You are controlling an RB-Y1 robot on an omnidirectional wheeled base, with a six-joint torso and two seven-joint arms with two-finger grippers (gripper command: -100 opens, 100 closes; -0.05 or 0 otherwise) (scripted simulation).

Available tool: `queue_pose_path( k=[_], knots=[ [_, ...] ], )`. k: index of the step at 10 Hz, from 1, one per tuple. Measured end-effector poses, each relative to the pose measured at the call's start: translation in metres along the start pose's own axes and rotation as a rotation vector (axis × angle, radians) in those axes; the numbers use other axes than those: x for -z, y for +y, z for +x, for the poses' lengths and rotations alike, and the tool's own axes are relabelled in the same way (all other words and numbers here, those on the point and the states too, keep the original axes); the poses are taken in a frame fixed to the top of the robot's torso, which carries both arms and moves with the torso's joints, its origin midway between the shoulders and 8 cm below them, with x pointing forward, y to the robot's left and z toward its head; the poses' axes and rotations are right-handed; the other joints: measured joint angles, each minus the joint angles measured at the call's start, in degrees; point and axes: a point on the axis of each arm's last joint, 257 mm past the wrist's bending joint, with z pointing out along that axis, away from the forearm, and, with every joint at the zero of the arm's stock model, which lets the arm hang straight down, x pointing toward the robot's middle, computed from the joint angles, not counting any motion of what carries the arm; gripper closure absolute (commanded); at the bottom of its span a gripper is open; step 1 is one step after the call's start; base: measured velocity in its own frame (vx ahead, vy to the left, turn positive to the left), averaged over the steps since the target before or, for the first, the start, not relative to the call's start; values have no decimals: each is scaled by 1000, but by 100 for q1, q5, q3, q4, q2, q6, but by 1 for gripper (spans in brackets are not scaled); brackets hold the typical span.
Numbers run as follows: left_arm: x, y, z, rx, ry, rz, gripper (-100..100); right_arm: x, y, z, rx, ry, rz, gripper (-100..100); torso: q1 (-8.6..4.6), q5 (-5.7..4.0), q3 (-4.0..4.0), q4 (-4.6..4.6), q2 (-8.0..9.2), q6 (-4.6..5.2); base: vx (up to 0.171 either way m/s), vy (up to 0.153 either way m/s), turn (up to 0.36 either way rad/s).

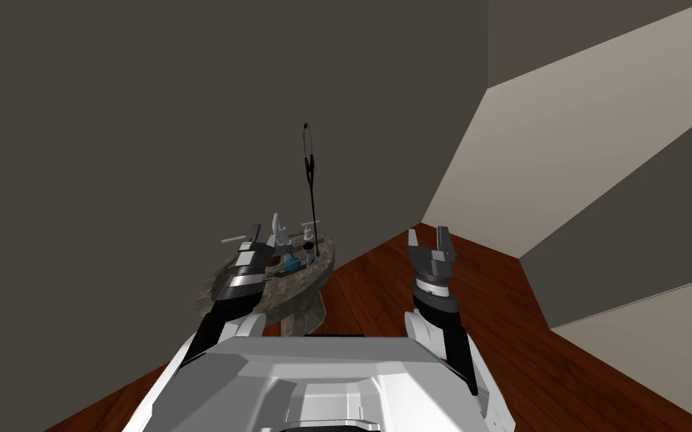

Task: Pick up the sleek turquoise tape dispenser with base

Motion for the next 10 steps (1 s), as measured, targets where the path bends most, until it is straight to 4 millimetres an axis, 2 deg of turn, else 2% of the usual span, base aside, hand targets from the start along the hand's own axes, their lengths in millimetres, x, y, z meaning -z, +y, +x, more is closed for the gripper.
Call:
queue_pose_path(
  k=[10],
  knots=[
    [-20,44,22,110,110,-169,-100,0,0,0,0,0,0,0,0,0,1,0,2,0,-16,-1,-20]
  ],
)
